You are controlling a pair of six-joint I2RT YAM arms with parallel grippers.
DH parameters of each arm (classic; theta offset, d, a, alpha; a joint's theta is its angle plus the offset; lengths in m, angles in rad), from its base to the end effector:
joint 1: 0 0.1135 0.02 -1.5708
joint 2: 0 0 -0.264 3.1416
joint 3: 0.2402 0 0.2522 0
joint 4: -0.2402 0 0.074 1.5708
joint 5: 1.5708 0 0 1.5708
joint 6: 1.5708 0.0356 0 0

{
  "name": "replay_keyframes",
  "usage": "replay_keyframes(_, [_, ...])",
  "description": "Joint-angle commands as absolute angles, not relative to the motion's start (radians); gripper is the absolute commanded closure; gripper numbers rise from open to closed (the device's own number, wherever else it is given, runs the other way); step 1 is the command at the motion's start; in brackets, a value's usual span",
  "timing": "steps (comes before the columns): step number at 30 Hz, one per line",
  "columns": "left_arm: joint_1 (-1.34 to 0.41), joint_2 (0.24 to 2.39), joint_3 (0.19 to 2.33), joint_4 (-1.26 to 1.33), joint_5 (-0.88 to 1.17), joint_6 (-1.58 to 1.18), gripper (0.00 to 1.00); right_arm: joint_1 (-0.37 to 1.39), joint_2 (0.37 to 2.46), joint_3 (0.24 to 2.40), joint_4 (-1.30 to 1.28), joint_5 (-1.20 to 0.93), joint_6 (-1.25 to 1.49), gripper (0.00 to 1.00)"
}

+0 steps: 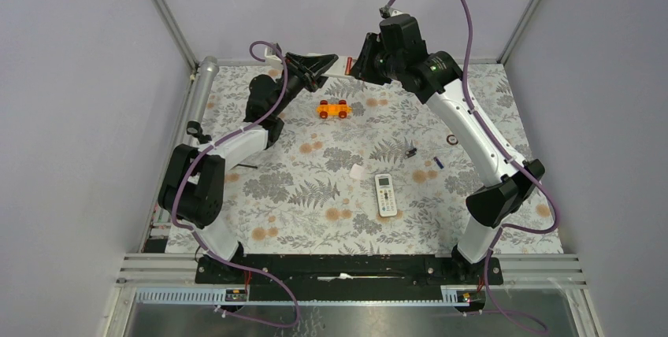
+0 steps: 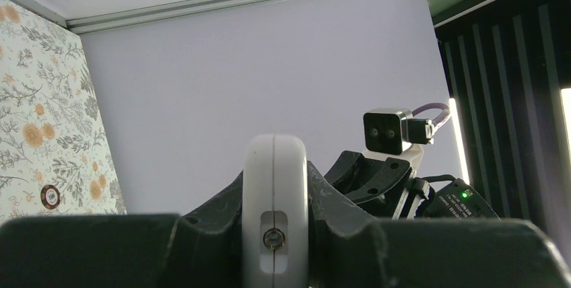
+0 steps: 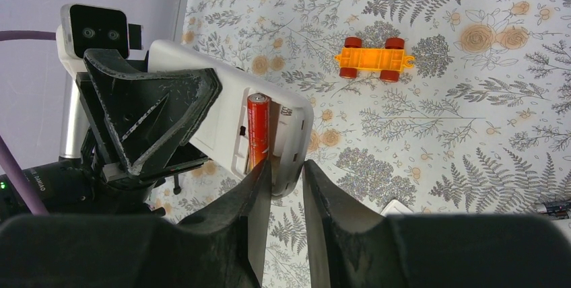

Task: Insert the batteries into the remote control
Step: Load the battery into the remote control.

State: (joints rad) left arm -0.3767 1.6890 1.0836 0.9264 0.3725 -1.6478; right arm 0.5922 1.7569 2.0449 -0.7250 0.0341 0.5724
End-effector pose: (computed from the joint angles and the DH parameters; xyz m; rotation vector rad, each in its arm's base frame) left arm 0.3564 -0.1549 0.3194 -0.5763 1.4429 -1.9174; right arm 0.3209 0.2144 0.4537 0.0020 2.0796 0.6984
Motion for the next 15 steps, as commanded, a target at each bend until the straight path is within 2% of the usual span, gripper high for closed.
replay_keyframes(1, [-0.377, 1.672, 1.087, 1.012, 0.348, -1.648, 1.00, 0.604, 1.763, 2.084, -0.732, 0.037, 0.570, 0.69])
replay_keyframes(15, [-0.368, 1.673, 1.087, 1.031, 0.331, -1.652, 1.00, 0.604, 1.677, 2.048, -0.715, 0.067, 0.639, 0.62])
